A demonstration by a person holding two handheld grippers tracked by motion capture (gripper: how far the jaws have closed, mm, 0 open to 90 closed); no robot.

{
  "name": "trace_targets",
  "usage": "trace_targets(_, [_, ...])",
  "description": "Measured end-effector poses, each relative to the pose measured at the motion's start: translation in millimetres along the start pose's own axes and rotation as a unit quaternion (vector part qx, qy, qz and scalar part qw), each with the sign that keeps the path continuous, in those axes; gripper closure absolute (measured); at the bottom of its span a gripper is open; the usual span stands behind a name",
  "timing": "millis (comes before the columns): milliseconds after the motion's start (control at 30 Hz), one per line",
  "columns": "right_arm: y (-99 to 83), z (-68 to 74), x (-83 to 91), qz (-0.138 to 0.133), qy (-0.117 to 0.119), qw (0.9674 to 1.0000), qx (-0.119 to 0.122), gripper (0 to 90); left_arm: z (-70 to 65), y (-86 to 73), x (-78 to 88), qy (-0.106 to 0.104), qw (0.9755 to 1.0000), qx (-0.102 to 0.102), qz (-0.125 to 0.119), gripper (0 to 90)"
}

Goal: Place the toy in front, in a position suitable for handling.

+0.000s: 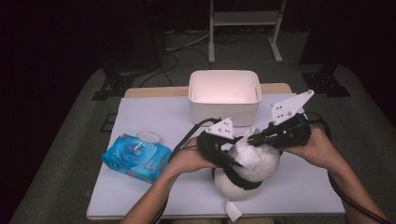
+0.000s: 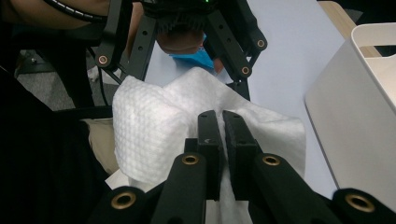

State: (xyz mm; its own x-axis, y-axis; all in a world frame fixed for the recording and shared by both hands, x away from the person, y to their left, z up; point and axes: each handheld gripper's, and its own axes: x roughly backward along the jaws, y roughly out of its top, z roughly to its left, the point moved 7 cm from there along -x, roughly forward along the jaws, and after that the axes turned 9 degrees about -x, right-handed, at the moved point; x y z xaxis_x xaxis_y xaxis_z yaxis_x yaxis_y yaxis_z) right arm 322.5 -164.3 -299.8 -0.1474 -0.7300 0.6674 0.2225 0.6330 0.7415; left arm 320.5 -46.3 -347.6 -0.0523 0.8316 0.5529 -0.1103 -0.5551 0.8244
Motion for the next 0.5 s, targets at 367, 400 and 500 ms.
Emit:
trace_targets(367, [-21.5,-6.3,15.3,-0.007,-0.007,0.9995,-0.03,85.9,0.7,-4.8,-0.4,-0.003,1.0,0.006,0.0,36.3])
trace_targets(400, [-27.0,-8.1,19.1,-0.012,-0.006,0.9991,-0.039,86.0,0.8,-7.8,-4.8,-0.007,0.9999,0.012,0.004,34.2])
trace_targets(500, [-30.4,-8.3,20.5,-0.013,-0.006,0.9991,-0.04,86.0,0.6,-9.8,-9.6,-0.014,0.9998,0.016,0.004,26.8])
